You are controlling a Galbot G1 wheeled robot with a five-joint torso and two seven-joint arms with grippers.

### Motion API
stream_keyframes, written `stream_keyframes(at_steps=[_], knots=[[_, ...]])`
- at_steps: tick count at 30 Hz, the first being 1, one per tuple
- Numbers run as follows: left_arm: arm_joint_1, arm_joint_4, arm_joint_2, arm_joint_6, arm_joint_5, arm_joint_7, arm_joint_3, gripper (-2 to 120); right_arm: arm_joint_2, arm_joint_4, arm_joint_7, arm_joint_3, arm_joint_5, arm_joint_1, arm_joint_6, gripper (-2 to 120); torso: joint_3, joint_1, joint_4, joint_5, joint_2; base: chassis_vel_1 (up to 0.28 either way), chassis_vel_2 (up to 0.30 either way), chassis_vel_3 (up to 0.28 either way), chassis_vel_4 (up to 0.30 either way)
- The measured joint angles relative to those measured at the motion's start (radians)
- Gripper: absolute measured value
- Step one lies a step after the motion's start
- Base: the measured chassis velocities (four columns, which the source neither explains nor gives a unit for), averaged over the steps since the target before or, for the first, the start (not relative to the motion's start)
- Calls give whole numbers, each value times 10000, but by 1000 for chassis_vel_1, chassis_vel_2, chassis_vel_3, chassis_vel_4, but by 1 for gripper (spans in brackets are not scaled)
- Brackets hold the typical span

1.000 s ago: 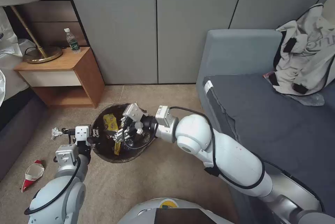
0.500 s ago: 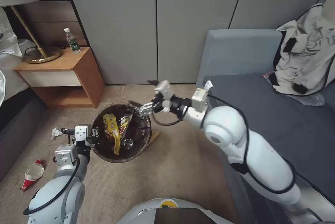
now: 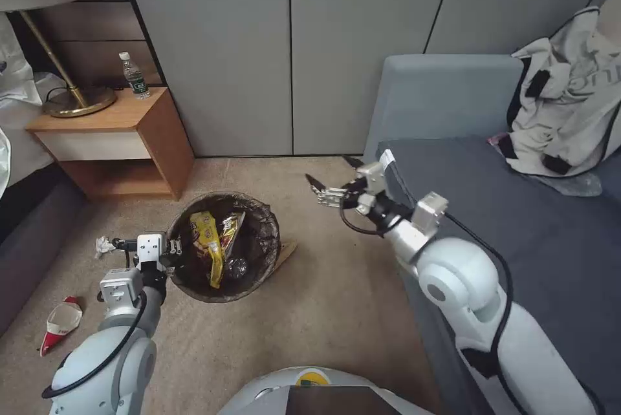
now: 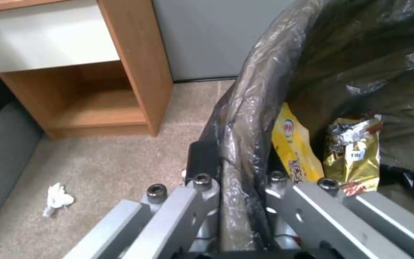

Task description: Pick up the trash bin, then pick up the garbage from the floor and place it into the trash bin.

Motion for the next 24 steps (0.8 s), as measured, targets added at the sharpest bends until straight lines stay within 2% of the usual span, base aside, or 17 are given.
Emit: stream_keyframes(at_steps=[2, 4, 6, 9, 11, 16, 24], knots=[[-4, 6, 3, 0, 0, 1, 2, 4, 103, 22, 30, 99, -75, -219, 173, 100, 0, 0, 0, 0, 0, 0, 0, 0, 0], [-9, 11, 30, 0, -22, 6, 2, 4, 600, 83, 189, 501, -363, -1086, 827, 100, 0, 0, 0, 0, 0, 0, 0, 0, 0], [-9, 11, 35, 0, -27, 7, 1, 4, 686, 85, 222, 552, -412, -1208, 932, 100, 0, 0, 0, -1, 0, 0, 0, 0, 0], [1, 10, 77, 0, -76, 15, -21, 4, 1313, 9, 497, 842, -969, -2032, 1867, 100, 0, 0, -2, -2, 0, 0, 0, 0, 0], [7, 4, 81, 0, -86, 17, -24, 4, 1471, -29, 518, 914, -1180, -2212, 2089, 100, 0, 0, 6, -1, 0, 0, 0, 0, 0], [37, -32, 87, -1, -128, 24, -51, 4, 2230, -296, 628, 1297, -2680, -3340, 3232, 100, 0, 0, 3, -2, 0, 0, 0, 0, 0], [73, -78, 102, -7, -157, 29, -136, 4, 2736, -521, 661, 1498, -3728, -4199, 3977, 100, 0, 0, 2, -2, 0, 0, 0, 0, 0]])
